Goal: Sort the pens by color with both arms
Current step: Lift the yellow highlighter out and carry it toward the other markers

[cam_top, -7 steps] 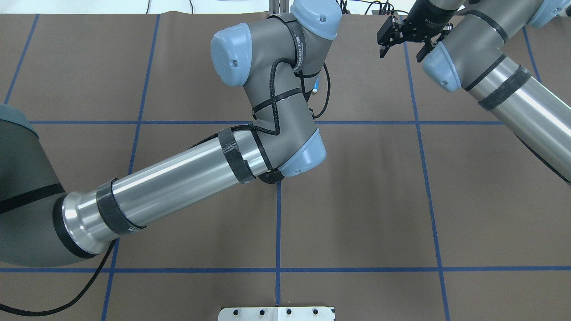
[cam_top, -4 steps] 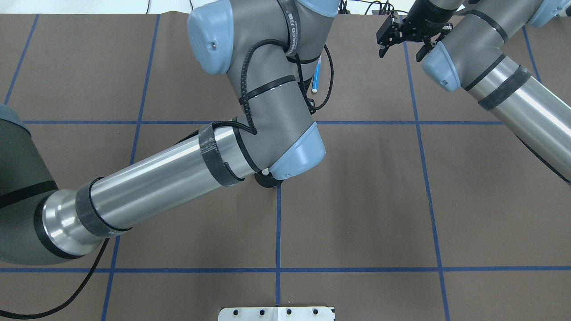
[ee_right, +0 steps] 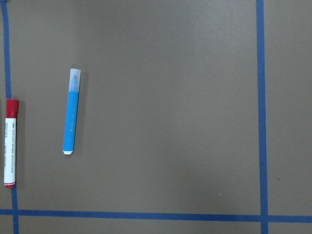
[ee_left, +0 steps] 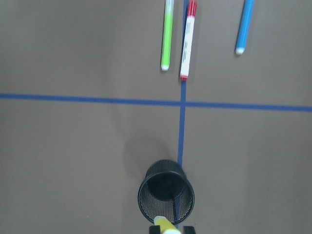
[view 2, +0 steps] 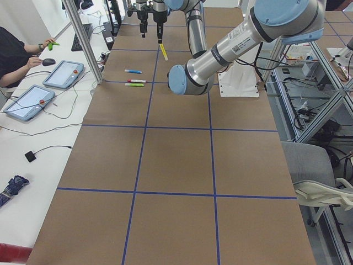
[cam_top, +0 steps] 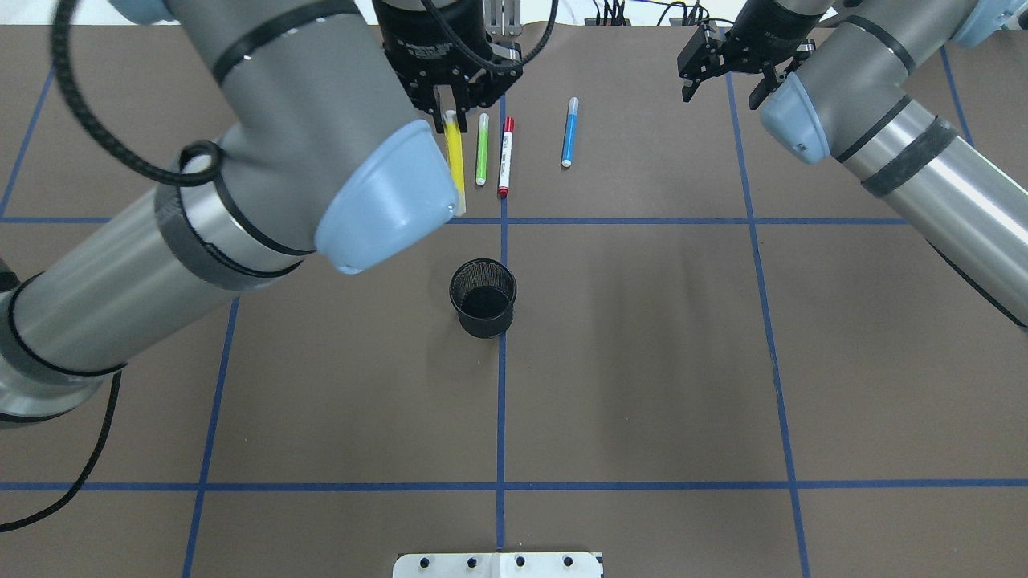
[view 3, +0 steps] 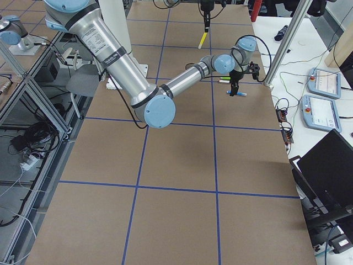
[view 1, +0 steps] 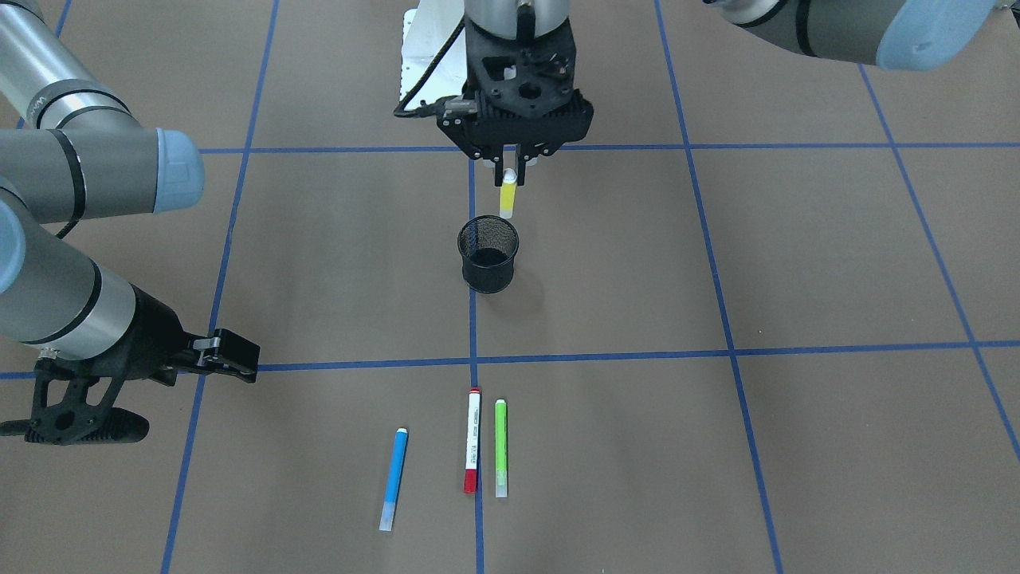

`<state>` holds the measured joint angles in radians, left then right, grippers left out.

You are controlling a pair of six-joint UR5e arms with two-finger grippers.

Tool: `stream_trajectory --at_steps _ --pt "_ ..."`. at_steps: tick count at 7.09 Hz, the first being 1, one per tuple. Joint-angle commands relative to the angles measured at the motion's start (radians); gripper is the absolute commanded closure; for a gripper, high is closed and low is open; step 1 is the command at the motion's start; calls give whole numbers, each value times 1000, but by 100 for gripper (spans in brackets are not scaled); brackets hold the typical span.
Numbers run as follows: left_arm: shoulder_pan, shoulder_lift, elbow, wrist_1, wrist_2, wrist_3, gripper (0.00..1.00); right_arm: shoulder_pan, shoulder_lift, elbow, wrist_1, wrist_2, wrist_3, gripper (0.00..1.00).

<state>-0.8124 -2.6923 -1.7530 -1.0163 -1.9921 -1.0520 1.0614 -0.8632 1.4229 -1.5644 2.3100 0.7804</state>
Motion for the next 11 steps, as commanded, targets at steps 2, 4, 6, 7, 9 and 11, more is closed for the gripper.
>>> stream_trajectory --at_steps 2,4,6,7,9,11 --pt "-24 240 -59 -509 311 -202 100 -1 -8 4 7 -12 5 1" --pt "-14 325 19 -741 493 -212 100 -8 -7 1 7 -21 5 1" --pt "86 322 286 -1098 786 -320 100 -9 -5 1 9 -21 8 1" --pt "125 301 470 -1306 914 -344 100 -9 -5 -2 9 -21 7 1" --pt "137 293 636 -1476 995 -352 100 -11 -5 -6 10 -21 8 1" --pt "174 266 786 -1565 1105 -454 100 -14 -4 -7 12 -21 10 1"
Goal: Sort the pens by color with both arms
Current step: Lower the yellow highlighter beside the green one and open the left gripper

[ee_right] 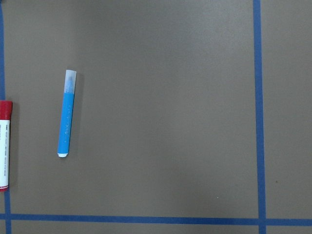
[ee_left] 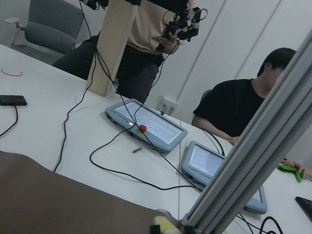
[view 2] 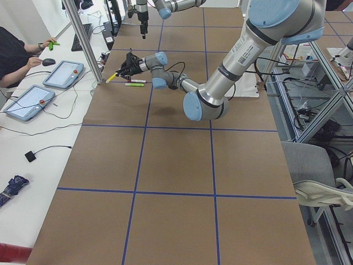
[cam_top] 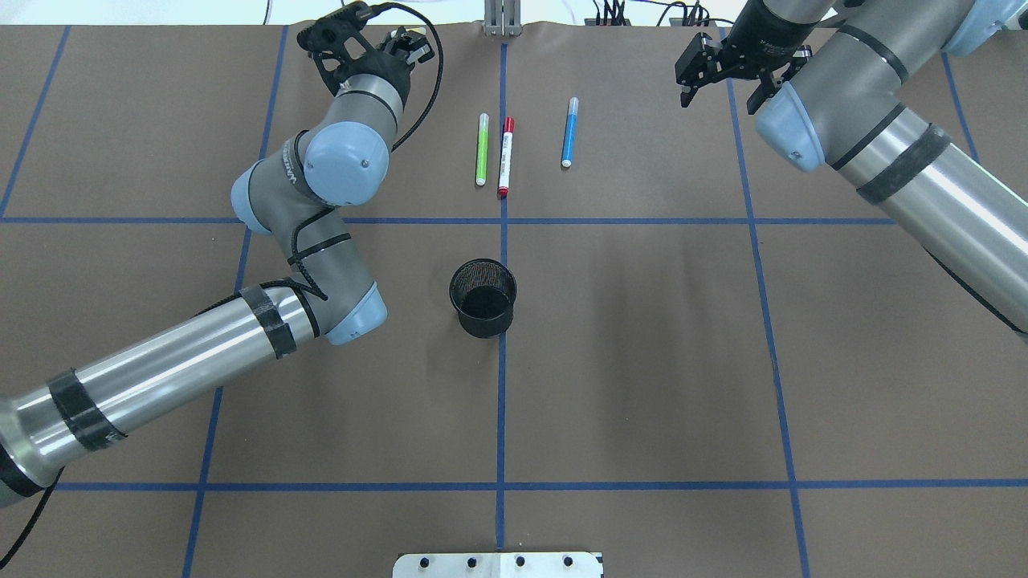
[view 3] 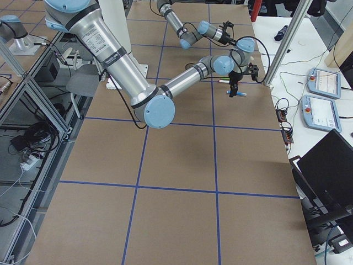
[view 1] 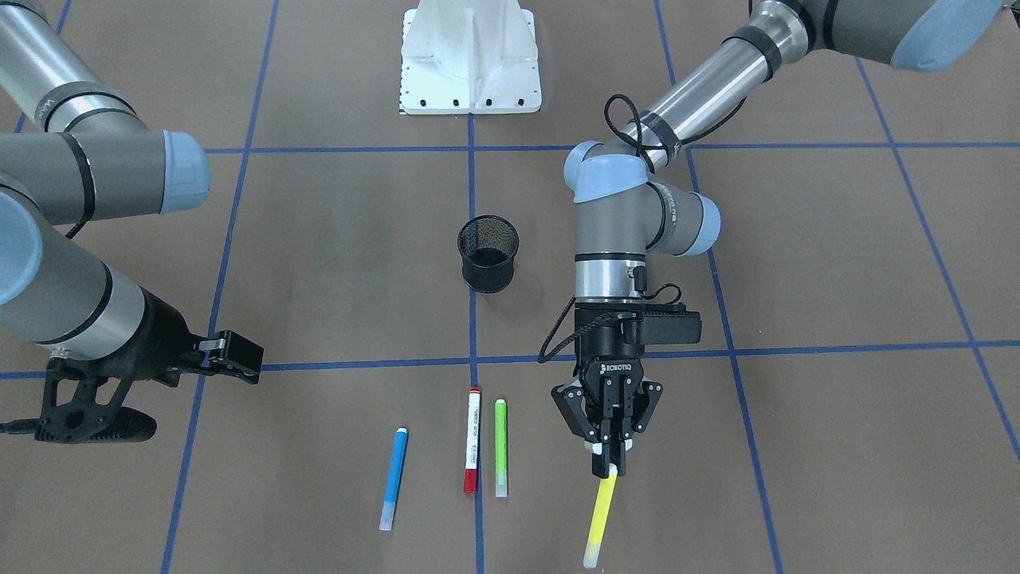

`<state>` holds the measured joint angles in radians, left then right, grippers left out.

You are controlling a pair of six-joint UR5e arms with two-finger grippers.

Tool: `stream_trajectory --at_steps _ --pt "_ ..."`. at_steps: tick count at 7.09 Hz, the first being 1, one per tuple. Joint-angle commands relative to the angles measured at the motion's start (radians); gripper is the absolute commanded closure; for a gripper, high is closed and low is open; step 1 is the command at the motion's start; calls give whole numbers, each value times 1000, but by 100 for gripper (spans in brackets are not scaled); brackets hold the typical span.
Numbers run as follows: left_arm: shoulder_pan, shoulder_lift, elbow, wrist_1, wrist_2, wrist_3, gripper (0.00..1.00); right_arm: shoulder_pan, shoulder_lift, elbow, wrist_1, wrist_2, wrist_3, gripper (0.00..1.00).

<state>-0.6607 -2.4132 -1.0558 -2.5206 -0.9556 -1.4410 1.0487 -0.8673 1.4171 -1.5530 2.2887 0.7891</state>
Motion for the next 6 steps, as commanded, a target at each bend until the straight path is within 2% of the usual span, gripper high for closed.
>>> stream_trajectory --at_steps 1,6 --pt "57 -17 109 -61 122 -111 100 -1 -1 -3 1 0 1 1" --pt "124 -86 188 -58 176 -203 100 1 -1 -7 2 0 -2 1"
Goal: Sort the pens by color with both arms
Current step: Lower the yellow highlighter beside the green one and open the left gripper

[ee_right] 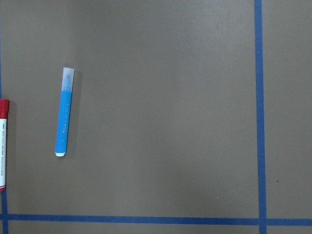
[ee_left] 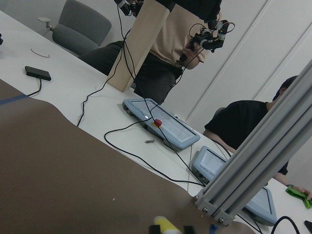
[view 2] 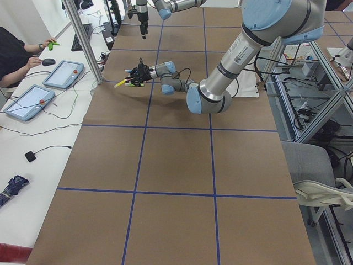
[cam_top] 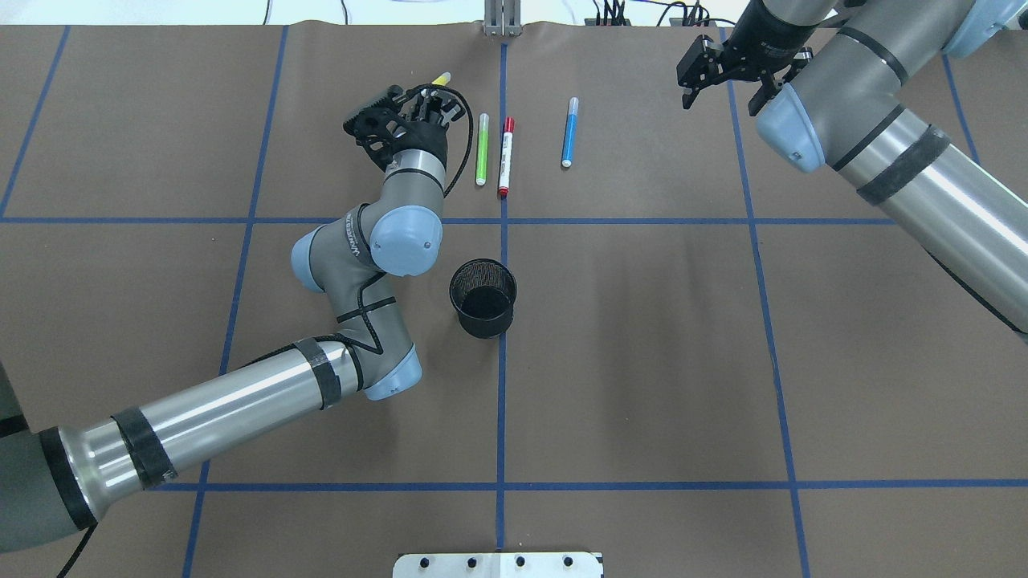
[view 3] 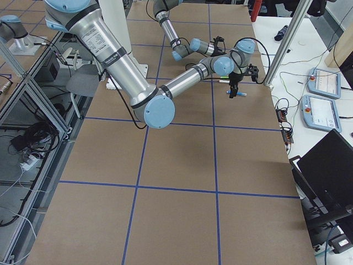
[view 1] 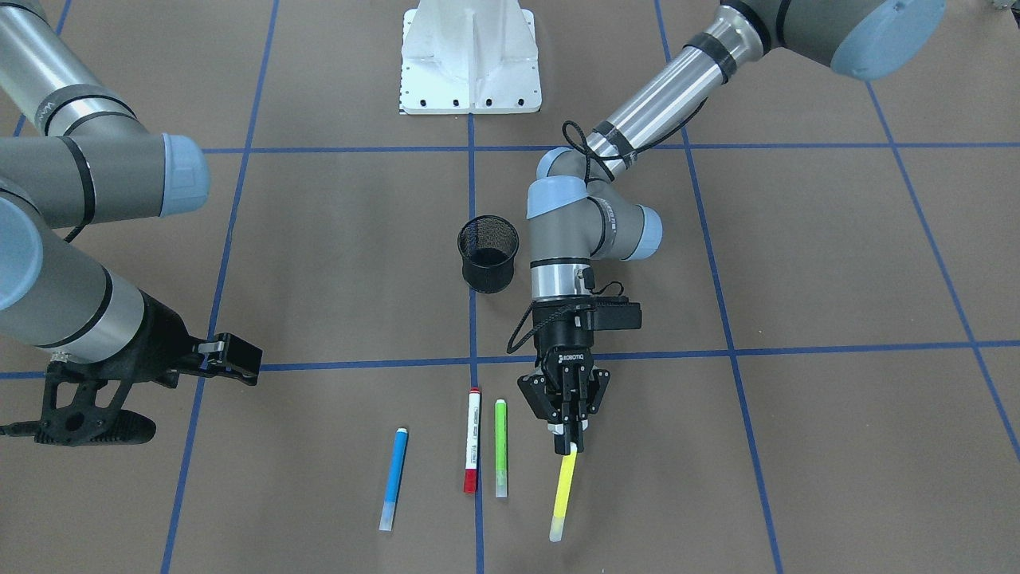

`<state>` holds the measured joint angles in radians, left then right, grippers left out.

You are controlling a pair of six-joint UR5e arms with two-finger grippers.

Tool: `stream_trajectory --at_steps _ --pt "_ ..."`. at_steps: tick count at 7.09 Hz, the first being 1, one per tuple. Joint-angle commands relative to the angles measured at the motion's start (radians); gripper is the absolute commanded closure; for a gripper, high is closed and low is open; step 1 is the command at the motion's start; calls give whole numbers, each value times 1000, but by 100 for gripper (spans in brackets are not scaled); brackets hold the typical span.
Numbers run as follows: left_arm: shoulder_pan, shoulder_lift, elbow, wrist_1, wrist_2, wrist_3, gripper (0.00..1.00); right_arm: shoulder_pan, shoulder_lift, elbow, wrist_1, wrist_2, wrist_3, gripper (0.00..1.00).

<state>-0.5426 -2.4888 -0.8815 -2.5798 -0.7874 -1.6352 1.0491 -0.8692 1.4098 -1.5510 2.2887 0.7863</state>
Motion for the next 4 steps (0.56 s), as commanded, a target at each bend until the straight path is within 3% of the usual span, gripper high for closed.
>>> stream_trajectory --at_steps 1,2,4 --pt "6 -10 13 9 -1 -8 100 0 1 1 0 0 4 1" --pt "6 -10 7 29 -7 49 1 0 1 0 -1 0 4 1" --pt "9 -4 -93 32 -91 182 0 0 9 1 -6 2 1 1"
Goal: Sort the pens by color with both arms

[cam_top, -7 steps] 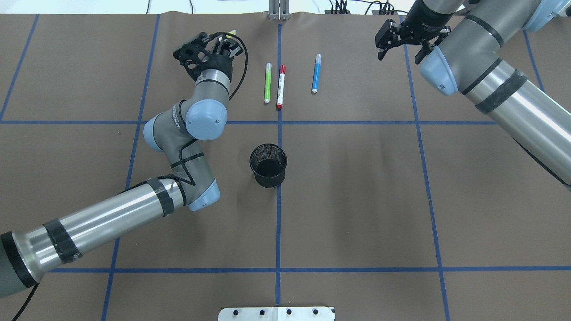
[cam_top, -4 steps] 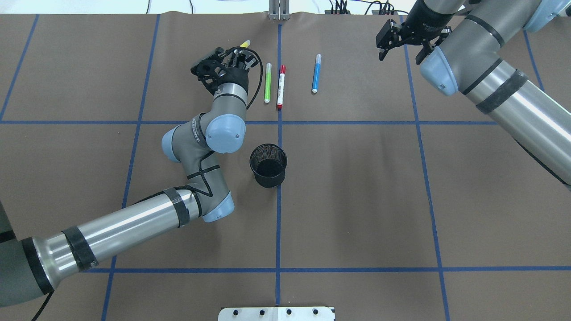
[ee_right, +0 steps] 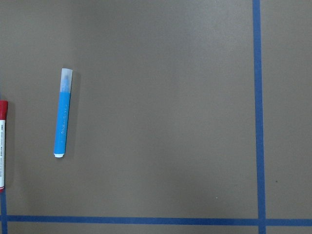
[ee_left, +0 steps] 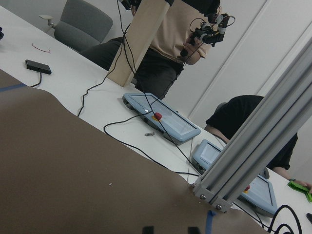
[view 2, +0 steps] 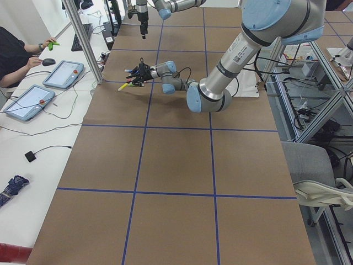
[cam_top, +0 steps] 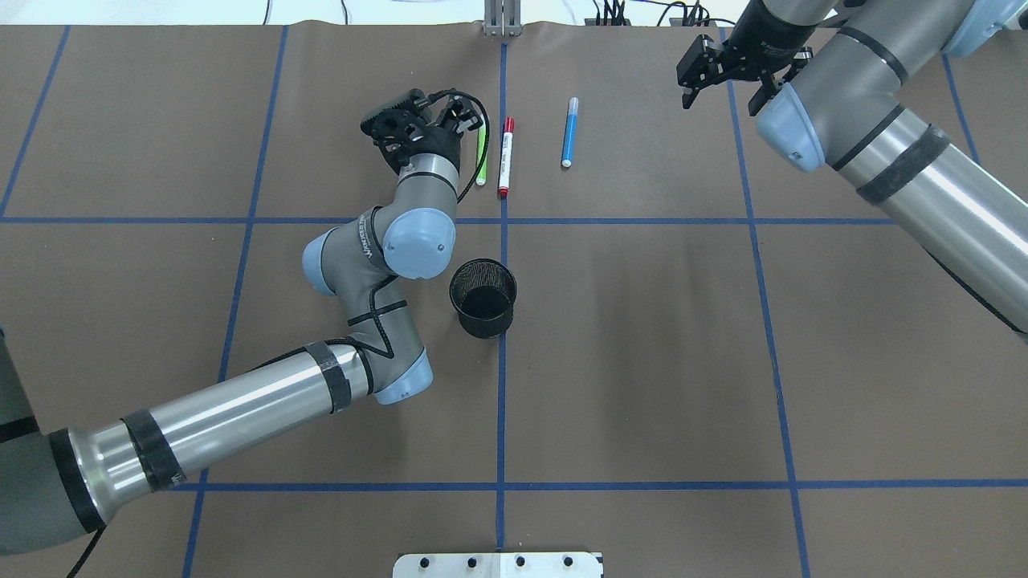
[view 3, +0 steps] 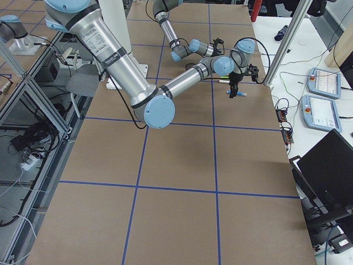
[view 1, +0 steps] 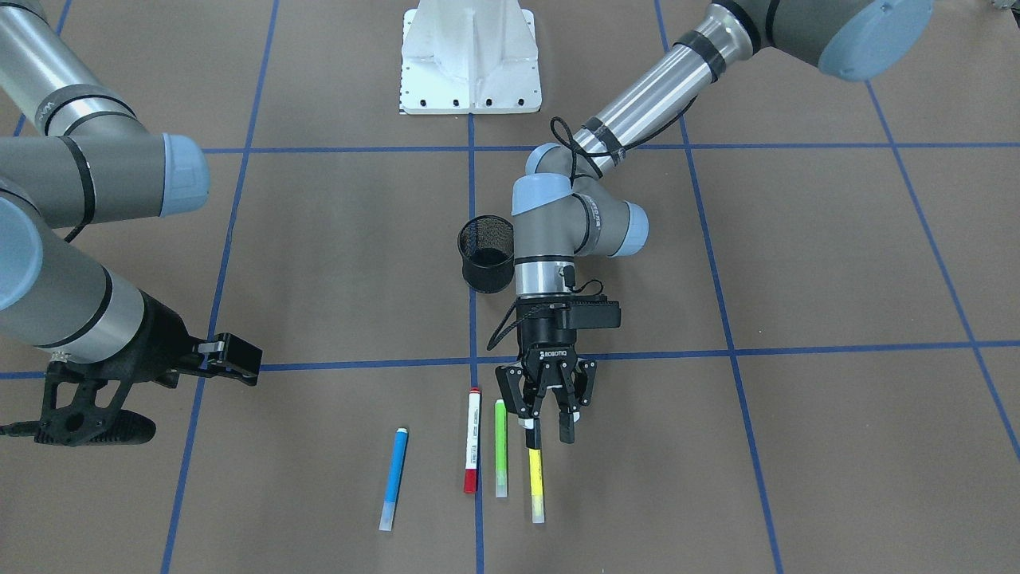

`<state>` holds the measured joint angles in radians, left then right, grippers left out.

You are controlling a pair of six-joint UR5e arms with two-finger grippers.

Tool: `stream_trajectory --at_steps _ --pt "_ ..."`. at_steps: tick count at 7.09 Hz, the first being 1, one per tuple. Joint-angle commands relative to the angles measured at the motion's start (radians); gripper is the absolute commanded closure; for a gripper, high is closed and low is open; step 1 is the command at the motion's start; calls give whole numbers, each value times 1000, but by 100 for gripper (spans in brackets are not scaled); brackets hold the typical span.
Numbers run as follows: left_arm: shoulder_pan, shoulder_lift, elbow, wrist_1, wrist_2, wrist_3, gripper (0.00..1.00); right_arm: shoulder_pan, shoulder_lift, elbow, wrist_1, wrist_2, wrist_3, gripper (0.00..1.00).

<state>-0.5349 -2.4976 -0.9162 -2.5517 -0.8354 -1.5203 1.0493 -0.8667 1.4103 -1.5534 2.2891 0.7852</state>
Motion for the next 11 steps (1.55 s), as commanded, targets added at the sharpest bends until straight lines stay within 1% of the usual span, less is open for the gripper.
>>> stream_trajectory --at_steps 1,2,3,4,5,6,7,8,9,10,11 --pt "-7 5 -129 16 -88 168 0 3 2 25 -4 0 -7 0" --pt "-43 8 -174 81 -191 201 0 12 6 35 -4 -2 -9 0" --pt "-98 28 -234 179 -340 230 0 21 3 67 -4 -3 -11 0" --pt "-173 63 -324 372 -537 271 0 29 -5 87 -25 9 -12 0" --pt "-265 100 -419 606 -799 370 0 41 -35 113 -28 15 -15 0" --pt "-345 149 -523 775 -950 502 0 41 -35 111 -63 16 -14 0" --pt "-403 230 -623 886 -1032 675 0 54 -37 128 -135 3 -18 0" --pt "-459 297 -694 1007 -1083 835 0 99 -69 159 -137 -23 -58 0" --pt "-553 339 -708 1072 -1140 1032 0 136 -142 206 -139 -28 -119 0" --pt "-644 438 -710 1061 -1230 1213 0 197 -199 222 -139 -16 -214 0" --pt "-681 509 -708 1033 -1235 1302 0 233 -257 220 -137 -16 -280 0"
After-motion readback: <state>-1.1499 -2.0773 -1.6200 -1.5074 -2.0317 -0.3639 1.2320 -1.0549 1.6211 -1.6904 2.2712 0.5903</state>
